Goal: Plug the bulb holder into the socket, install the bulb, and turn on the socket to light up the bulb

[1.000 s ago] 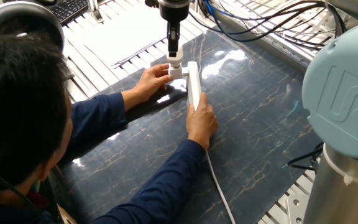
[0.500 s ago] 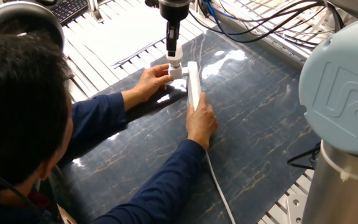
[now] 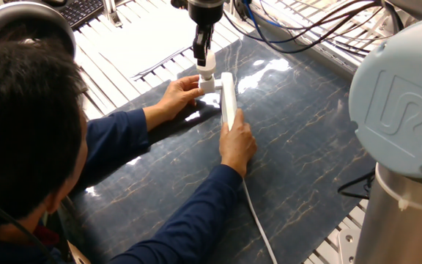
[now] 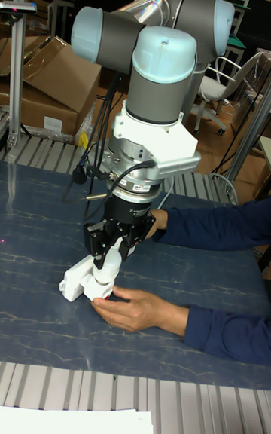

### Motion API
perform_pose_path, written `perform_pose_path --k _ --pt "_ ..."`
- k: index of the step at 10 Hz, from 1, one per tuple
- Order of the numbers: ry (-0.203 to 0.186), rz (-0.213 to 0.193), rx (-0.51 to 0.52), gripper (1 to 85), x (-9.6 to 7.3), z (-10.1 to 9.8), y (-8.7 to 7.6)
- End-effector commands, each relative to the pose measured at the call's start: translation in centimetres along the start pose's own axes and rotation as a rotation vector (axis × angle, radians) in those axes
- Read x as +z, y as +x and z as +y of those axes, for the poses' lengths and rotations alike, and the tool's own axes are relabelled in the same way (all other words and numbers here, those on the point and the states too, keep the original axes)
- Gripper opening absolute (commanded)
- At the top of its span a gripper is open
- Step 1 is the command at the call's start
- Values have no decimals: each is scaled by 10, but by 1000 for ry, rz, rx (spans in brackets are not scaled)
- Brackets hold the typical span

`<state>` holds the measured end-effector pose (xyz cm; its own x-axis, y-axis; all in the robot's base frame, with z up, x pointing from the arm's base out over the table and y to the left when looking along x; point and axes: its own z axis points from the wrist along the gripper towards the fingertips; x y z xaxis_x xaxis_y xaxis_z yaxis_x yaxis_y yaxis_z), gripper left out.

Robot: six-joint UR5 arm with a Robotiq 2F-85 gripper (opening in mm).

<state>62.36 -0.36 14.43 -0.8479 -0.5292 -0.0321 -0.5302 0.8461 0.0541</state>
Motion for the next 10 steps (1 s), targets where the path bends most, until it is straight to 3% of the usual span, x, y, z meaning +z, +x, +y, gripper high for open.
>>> perform_pose_path --k 1,4,6,10 --pt "-28 16 127 10 -2 5 0" --pt "-53 20 191 10 -1 9 -2" --pt "-94 23 258 10 0 15 -3" --pt "-78 38 294 10 0 12 -4"
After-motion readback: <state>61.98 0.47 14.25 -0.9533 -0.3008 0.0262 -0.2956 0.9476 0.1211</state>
